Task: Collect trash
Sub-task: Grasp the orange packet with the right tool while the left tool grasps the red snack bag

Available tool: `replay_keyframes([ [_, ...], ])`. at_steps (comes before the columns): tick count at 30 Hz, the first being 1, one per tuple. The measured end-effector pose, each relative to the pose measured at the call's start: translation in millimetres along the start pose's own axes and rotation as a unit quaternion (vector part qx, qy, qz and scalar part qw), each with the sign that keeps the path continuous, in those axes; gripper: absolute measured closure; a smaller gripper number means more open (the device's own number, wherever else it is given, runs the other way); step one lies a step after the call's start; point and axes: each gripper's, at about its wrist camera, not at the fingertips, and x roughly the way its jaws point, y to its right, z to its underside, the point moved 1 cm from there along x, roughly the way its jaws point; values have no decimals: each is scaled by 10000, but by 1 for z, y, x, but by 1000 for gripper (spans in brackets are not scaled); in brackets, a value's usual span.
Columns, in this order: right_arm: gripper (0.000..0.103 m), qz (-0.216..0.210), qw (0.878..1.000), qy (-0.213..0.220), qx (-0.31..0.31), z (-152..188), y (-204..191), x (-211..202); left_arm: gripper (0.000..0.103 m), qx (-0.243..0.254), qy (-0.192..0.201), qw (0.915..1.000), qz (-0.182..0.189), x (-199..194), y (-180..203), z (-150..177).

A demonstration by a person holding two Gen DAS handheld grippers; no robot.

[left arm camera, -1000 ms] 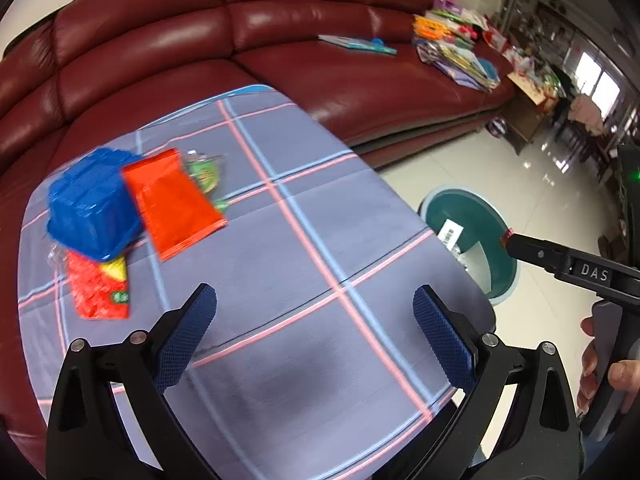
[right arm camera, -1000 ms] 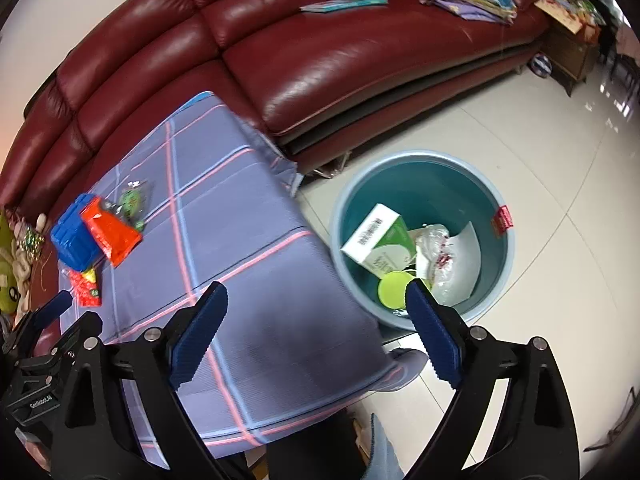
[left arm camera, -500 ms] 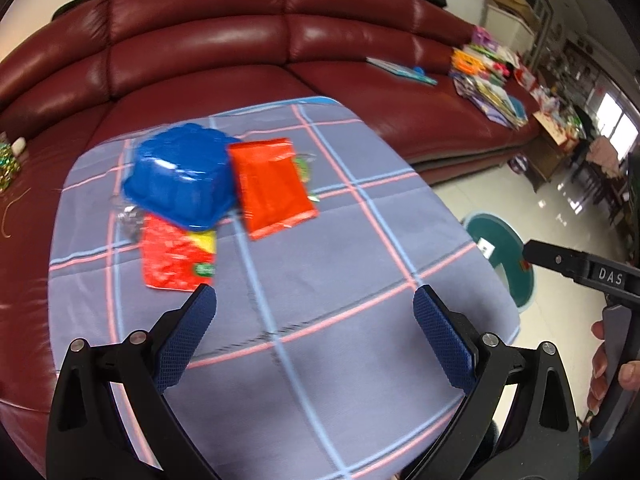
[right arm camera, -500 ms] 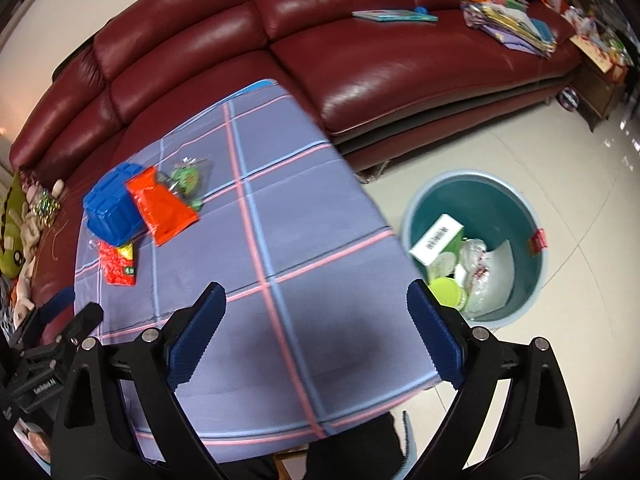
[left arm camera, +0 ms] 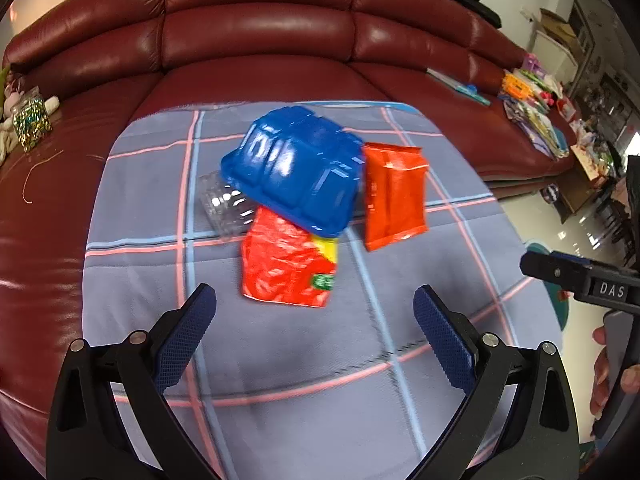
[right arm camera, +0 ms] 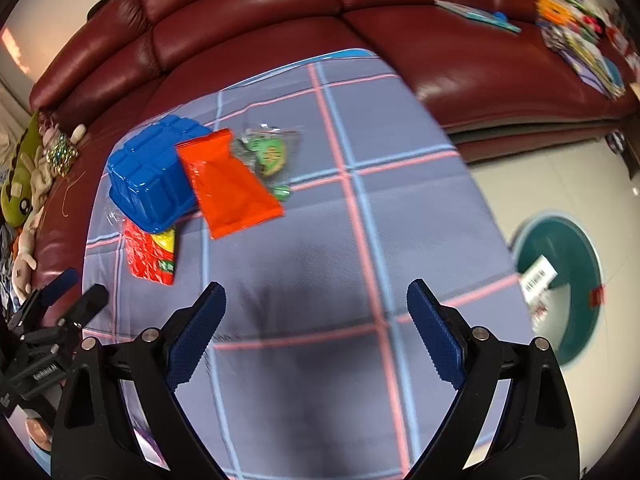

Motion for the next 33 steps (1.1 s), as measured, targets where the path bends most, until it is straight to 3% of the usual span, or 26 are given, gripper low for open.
replay_keyframes([
  [14,15,-88,9960,-64,-888,-47,-75,70,4,-314,-220,9992,112,38,-41,-5],
  [25,16,96,9913,143,-1301,-62,-88,101,4,-307,-280,9989,231,49,-54,-1],
  [26,21,81,9912,169,-1308,-61,-87,102,4,-295,-273,9989,237,49,-54,-1],
  [27,37,68,9908,209,-1333,-61,-86,102,4,-281,-279,9989,234,50,-52,-2],
  [28,62,59,9902,223,-1375,-59,-86,103,4,-278,-287,9989,238,51,-52,-2],
  [29,70,43,9903,160,-1378,-58,-85,104,4,-273,-301,9989,249,53,-50,-2],
  [33,79,-65,9913,98,-1312,-51,-76,103,4,-282,-326,9987,279,60,-41,-6],
])
